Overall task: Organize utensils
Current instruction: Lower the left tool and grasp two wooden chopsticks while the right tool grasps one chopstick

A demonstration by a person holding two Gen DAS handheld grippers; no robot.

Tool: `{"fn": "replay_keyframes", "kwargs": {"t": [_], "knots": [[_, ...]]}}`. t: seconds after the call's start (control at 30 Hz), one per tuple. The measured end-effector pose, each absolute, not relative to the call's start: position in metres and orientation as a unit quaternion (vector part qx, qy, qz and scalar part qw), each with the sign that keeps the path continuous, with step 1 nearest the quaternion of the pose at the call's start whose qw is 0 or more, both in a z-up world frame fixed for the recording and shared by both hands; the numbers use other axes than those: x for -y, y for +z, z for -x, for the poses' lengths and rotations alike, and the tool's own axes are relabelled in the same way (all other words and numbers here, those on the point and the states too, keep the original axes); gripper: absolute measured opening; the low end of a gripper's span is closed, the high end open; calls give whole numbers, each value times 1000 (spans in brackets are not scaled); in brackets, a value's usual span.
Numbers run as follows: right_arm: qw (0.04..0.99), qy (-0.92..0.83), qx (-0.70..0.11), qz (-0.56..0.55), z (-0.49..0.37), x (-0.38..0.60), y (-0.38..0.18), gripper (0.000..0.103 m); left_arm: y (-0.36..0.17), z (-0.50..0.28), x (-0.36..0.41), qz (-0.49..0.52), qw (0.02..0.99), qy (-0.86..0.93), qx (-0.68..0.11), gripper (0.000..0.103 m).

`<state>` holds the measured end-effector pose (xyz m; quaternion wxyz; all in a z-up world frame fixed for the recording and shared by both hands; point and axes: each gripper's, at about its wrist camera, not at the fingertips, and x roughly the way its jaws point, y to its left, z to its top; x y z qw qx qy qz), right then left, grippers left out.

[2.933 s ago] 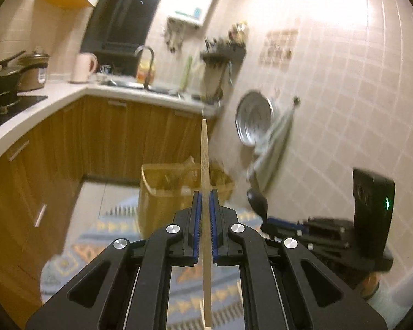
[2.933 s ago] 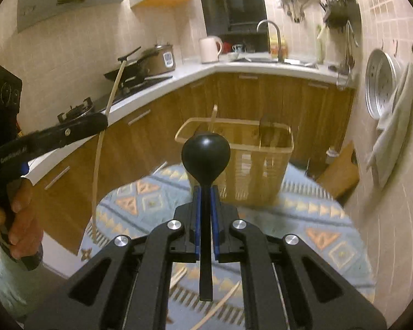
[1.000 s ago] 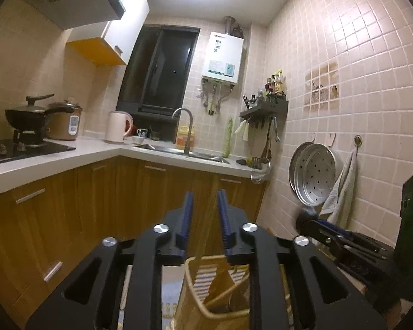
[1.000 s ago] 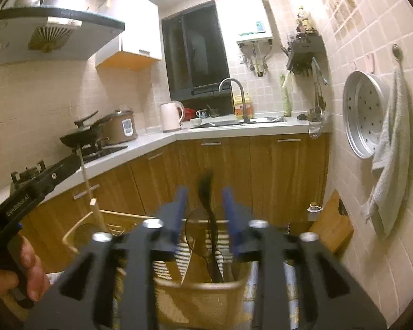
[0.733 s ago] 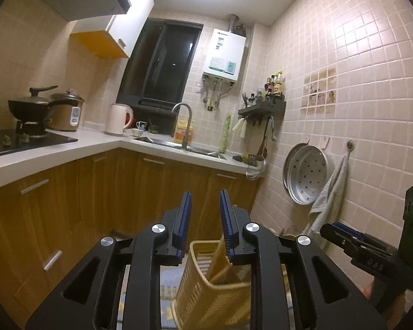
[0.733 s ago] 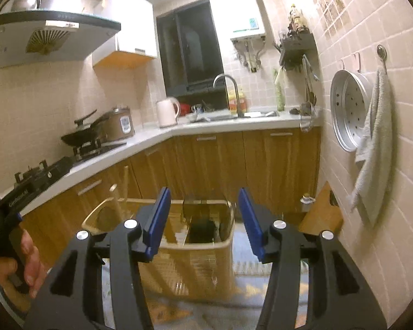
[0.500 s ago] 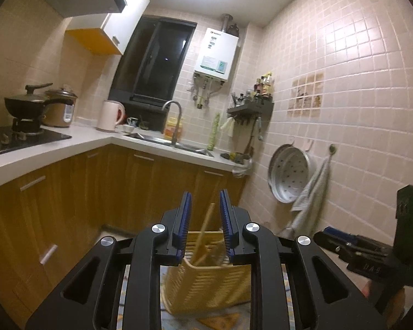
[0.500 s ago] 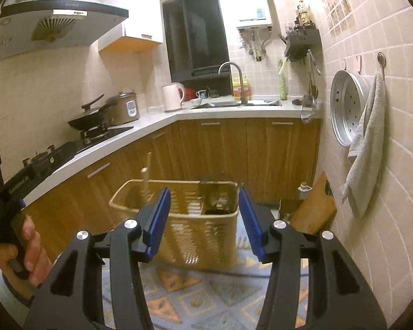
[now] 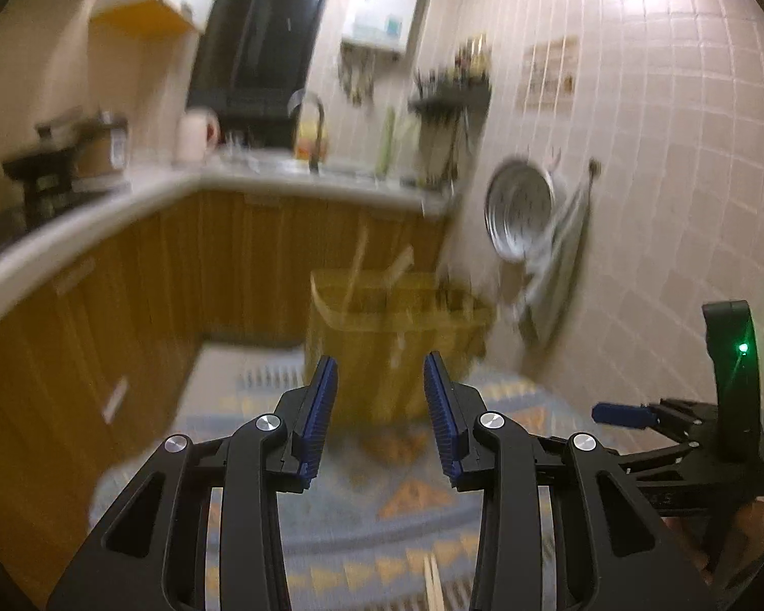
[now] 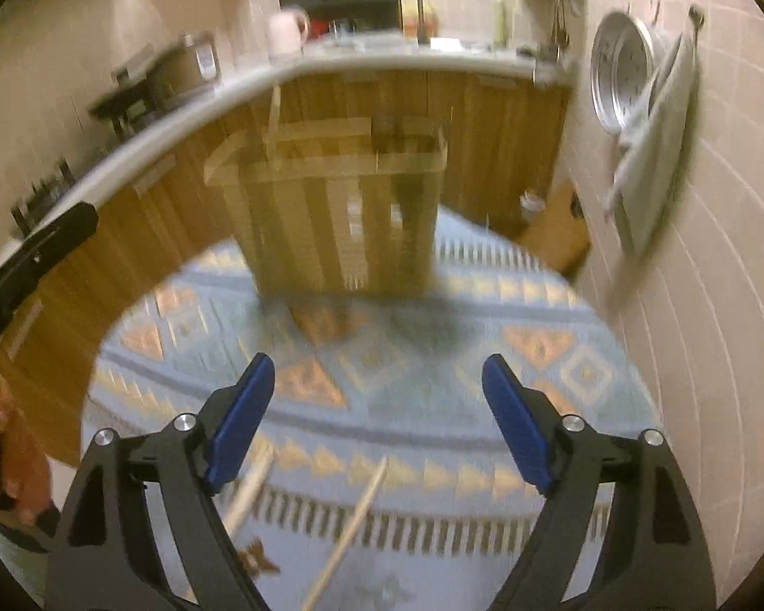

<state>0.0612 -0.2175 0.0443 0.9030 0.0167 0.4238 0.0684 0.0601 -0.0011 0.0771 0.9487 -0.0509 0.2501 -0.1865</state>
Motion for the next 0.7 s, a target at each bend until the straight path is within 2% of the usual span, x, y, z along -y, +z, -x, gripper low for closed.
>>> {"fn": "replay_keyframes", "kwargs": {"t": [0.1,0.37,0.4,0.47,0.53,0.63,0.7], "knots": [[874,69,-479,-39,-55,215,18,89,54,-64,-3,64,922,-208,-321,34],[820,76,-566,-42,-42,206,-38,89,-3,-51,2,53,866,-247,-432,34],[815,80,-572,-50,-42,206,-42,86,-8,-50,5,48,859,-254,-443,34],[804,88,-584,-65,-39,205,-48,72,-23,-46,12,35,838,-272,-471,34],[794,90,-597,-65,-38,202,-54,46,-36,-41,17,24,826,-279,-489,33],[796,83,-596,-58,-35,201,-55,35,-48,-41,18,32,813,-282,-509,32],[794,87,-598,-66,-34,202,-54,34,-55,-42,19,32,805,-281,-521,32]]}}
